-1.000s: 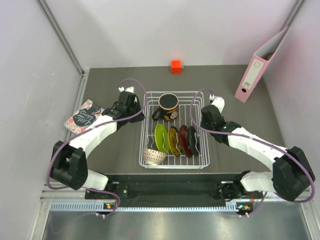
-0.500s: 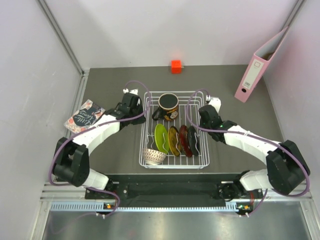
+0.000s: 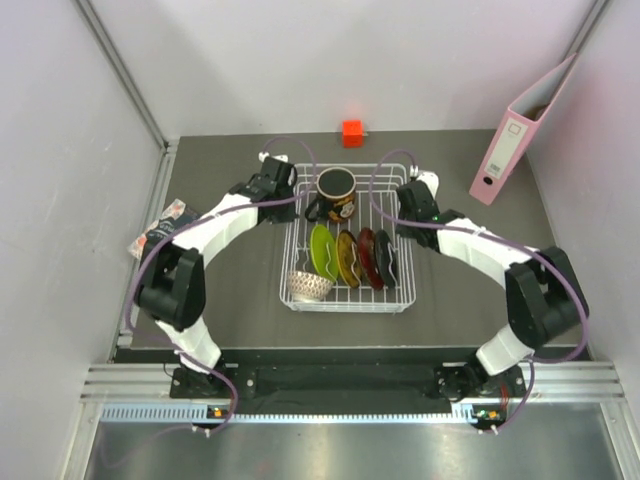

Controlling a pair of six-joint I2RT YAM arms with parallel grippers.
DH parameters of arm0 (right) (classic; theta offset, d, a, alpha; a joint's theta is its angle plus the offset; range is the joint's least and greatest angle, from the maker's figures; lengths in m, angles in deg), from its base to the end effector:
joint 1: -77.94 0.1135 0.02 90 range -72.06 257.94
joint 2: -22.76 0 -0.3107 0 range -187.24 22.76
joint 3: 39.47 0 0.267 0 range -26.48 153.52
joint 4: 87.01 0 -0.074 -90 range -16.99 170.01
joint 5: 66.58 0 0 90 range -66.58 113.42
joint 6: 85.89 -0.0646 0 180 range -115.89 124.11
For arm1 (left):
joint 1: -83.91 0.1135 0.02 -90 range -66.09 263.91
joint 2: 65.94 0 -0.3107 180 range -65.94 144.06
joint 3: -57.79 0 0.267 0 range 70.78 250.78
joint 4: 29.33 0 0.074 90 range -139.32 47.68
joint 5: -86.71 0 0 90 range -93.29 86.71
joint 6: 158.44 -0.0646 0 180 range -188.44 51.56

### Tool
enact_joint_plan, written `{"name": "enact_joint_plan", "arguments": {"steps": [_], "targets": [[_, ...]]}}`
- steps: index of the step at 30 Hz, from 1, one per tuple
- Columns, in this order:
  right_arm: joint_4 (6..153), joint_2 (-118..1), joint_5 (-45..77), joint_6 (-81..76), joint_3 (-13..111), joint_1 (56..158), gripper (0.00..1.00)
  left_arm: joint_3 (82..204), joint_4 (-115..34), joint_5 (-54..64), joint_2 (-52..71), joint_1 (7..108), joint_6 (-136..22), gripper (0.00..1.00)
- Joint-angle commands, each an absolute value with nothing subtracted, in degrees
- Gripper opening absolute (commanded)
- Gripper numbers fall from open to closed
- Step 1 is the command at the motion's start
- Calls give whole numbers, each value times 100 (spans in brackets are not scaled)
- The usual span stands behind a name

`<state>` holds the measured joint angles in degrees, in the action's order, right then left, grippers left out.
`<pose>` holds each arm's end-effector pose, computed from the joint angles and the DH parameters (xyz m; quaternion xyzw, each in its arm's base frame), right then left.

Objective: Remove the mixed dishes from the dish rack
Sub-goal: Move the dish rack to the center of the board.

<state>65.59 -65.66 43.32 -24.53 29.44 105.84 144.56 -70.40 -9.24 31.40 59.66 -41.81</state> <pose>0.3242 0.1468 0.2365 0.0694 0.9157 0.0298 0.3947 0.3747 -0.1615 0.2643 -0.0366 0.9427 -0.0967 0.3173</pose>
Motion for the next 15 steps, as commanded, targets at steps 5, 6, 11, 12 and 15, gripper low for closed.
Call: {"name": "enact_joint_plan", "arguments": {"steps": [5,6,11,12,15], "targets": [[6612,-7672,3810,-2692,4556,9816,0,15962,-6755,-698,4460,6194,-3935,0],[6542,-7803,3801,-2683,4689,9711,0,16181,-6746,-637,4576,6255,-3918,0],[6322,-8665,3581,-2648,5577,9447,0,16894,-6789,-452,5453,6484,-3838,0],[6278,-8762,3573,-2639,5691,9386,0,17139,-6807,-399,5578,6519,-3838,0],[6260,-9131,3511,-2613,6087,9271,0,17561,-6878,-355,5982,6625,-3812,0]]}}
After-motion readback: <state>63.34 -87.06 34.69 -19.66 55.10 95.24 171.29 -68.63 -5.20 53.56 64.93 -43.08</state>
